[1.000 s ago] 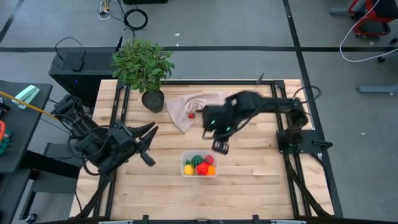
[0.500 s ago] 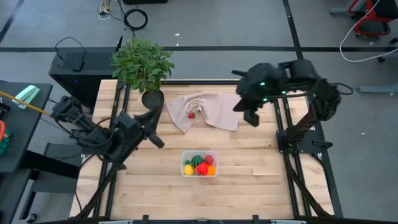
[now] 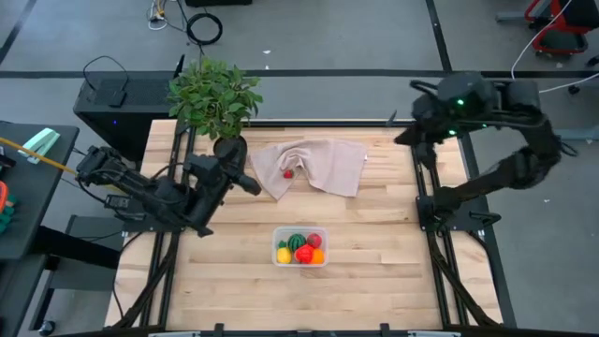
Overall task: Pick and placing Produce into tupperware
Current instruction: Put the strawberry into the transparent bin
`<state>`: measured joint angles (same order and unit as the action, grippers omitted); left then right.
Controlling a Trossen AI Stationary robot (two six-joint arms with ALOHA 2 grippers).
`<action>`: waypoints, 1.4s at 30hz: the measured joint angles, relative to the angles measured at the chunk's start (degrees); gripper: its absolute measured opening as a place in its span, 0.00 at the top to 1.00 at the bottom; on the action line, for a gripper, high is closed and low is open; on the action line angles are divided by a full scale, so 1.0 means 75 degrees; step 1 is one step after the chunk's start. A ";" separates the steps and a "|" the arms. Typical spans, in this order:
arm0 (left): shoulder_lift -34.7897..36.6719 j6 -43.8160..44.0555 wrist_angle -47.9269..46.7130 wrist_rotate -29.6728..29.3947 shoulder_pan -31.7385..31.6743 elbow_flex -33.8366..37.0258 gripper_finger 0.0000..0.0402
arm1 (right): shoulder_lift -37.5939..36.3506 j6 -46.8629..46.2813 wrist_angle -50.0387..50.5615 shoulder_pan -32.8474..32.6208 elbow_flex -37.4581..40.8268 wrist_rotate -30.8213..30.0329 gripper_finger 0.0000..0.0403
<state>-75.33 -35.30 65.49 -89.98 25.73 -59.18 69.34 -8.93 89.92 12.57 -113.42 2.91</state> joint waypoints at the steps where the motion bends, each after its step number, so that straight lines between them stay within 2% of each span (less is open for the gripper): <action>1: -0.0002 0.0220 -0.0249 0.0009 -0.0054 0.0000 0.81 | -0.0358 0.0000 0.0011 0.0114 0.0490 0.0030 1.00; 5: -0.0003 0.1170 -0.1389 0.0289 -0.0326 0.0000 0.81 | -0.1749 -0.0123 0.0025 0.0385 0.2391 0.0135 1.00; 9: -0.0003 0.2594 -0.2701 0.0816 -0.0726 0.0000 0.81 | -0.2952 -0.0653 0.0025 0.0448 0.3973 0.0230 1.00; 13: -0.0325 0.3908 -0.4034 0.1379 -0.1157 -0.0205 0.81 | -0.3901 -0.1145 0.0022 0.0444 0.5022 0.0281 1.00; 16: -0.1063 0.4053 -0.4858 0.1407 -0.1372 -0.0985 0.80 | -0.4409 -0.1409 0.0019 0.0444 0.5492 0.0283 1.00; 22: -0.2939 0.3440 -0.5856 0.1419 -0.1637 -0.4087 0.79 | -0.4857 -0.1603 0.0013 0.0444 0.5714 0.0394 1.00; 25: -0.3626 0.3429 -0.7233 0.1408 -0.1728 -0.5880 0.78 | -0.4875 -0.1560 0.0013 0.0444 0.5711 0.0394 1.00; 28: -0.4167 0.3458 -0.8848 0.1067 -0.1753 -0.7652 0.76 | -0.4872 -0.1407 0.0013 0.0444 0.5711 0.0394 1.00; 32: -0.4623 0.3454 -1.0392 0.0675 -0.1693 -0.9395 0.72 | -0.4858 -0.1453 0.0002 0.0444 0.5711 0.0360 1.00; 36: -0.4692 0.3420 -1.0955 0.0470 -0.1601 -1.0092 0.70 | -0.4858 -0.1668 -0.0011 0.0444 0.5711 0.0286 1.00; 40: -0.4724 0.3433 -1.1288 0.0533 -0.1516 -1.0054 0.68 | -0.4858 -0.2059 -0.0114 0.0444 0.5708 0.0205 1.00; 42: -0.4727 0.3843 -1.1680 0.0846 -0.1457 -1.0051 0.67 | -0.4858 -0.2173 -0.0161 0.0444 0.5708 0.0205 1.00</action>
<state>-110.78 -6.48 -22.10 -83.63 14.80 -134.56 32.91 -25.23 88.71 15.90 -70.61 4.45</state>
